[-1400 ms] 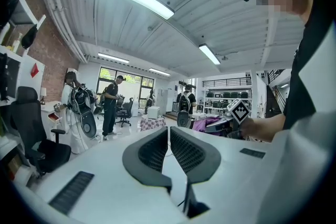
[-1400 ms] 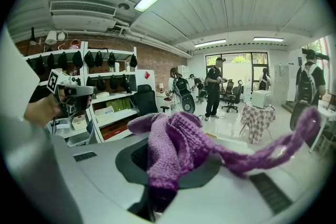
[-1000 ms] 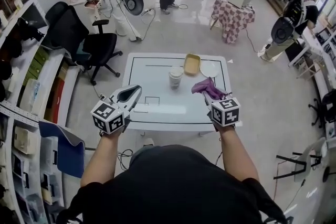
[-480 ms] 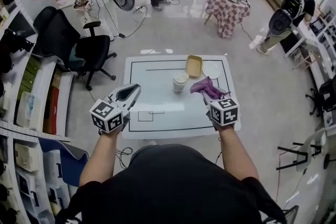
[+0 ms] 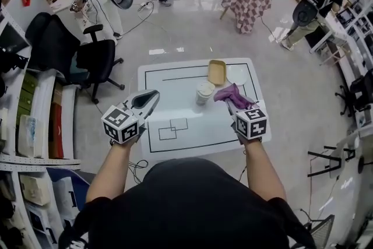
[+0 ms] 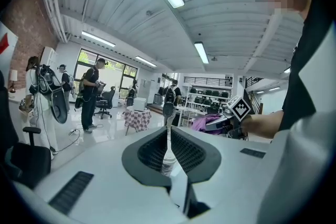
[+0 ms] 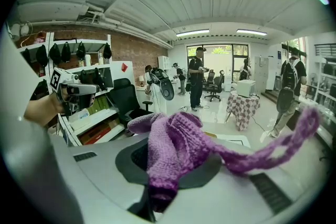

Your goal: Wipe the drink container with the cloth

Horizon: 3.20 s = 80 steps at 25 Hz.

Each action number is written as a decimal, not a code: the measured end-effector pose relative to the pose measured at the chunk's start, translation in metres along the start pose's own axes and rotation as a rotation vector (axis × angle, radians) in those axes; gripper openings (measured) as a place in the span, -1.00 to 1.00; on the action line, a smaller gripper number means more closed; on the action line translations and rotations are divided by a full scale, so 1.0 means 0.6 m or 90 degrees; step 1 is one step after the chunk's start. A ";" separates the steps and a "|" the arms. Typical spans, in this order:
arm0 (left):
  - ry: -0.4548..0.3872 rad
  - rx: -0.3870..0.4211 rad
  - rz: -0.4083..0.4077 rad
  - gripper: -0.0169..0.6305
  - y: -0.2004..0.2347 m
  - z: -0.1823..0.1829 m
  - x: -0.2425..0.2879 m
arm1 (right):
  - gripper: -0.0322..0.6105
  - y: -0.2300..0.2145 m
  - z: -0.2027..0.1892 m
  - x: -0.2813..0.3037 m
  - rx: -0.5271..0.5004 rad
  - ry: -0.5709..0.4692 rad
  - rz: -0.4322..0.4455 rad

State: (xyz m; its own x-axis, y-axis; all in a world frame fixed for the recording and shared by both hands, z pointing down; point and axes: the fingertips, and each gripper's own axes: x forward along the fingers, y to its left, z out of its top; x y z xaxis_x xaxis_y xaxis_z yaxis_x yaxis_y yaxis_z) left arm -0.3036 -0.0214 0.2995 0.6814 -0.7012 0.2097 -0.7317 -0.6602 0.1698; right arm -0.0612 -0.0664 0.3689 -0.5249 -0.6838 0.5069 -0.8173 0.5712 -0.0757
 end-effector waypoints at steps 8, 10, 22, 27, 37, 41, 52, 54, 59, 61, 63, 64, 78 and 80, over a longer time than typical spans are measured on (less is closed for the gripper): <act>0.006 -0.011 -0.039 -0.86 0.065 0.003 -0.006 | -0.66 0.012 0.020 0.016 0.019 0.007 -0.050; 0.010 -0.014 -0.054 -0.86 0.069 0.001 -0.002 | -0.66 0.014 0.019 0.014 0.028 0.009 -0.062; 0.015 -0.014 -0.067 -0.86 0.077 -0.001 0.039 | -0.66 -0.007 0.015 0.035 0.037 0.013 -0.058; 0.005 -0.004 -0.041 -0.86 0.074 0.014 0.058 | -0.66 -0.035 0.022 0.048 0.031 0.006 -0.040; 0.022 -0.010 -0.009 -0.86 0.062 0.004 0.127 | -0.66 -0.100 0.030 0.083 0.015 0.008 0.008; 0.039 -0.016 -0.005 -0.86 0.056 -0.016 0.165 | -0.66 -0.131 0.030 0.099 0.012 0.001 0.041; 0.138 -0.007 -0.035 -0.67 0.030 -0.097 0.284 | -0.66 -0.186 0.037 0.161 -0.007 -0.029 0.136; 0.157 -0.003 -0.041 -0.64 0.027 -0.111 0.307 | -0.66 -0.188 0.035 0.177 -0.011 -0.028 0.154; 0.210 0.021 -0.050 -0.52 0.022 -0.164 0.351 | -0.66 -0.162 0.017 0.213 -0.032 -0.016 0.216; 0.230 0.029 -0.055 -0.47 0.017 -0.189 0.365 | -0.66 -0.149 0.005 0.226 -0.038 -0.010 0.237; 0.241 0.025 -0.061 -0.39 0.015 -0.209 0.381 | -0.66 -0.139 -0.002 0.241 -0.041 -0.005 0.254; 0.243 0.024 -0.063 -0.36 0.017 -0.219 0.390 | -0.66 -0.135 -0.004 0.248 -0.042 -0.004 0.261; 0.306 0.039 -0.077 0.13 0.027 -0.333 0.481 | -0.66 -0.068 -0.036 0.327 -0.058 0.036 0.358; 0.311 0.048 -0.076 0.16 0.027 -0.342 0.492 | -0.66 -0.064 -0.040 0.331 -0.059 0.042 0.368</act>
State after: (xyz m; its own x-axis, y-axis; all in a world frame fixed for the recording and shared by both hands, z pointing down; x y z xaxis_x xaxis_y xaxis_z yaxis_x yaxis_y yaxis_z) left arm -0.1183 -0.1843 0.5616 0.6580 -0.4242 0.6222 -0.6339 -0.7581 0.1535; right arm -0.1284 -0.2128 0.4932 -0.8607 -0.2208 0.4587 -0.3766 0.8825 -0.2818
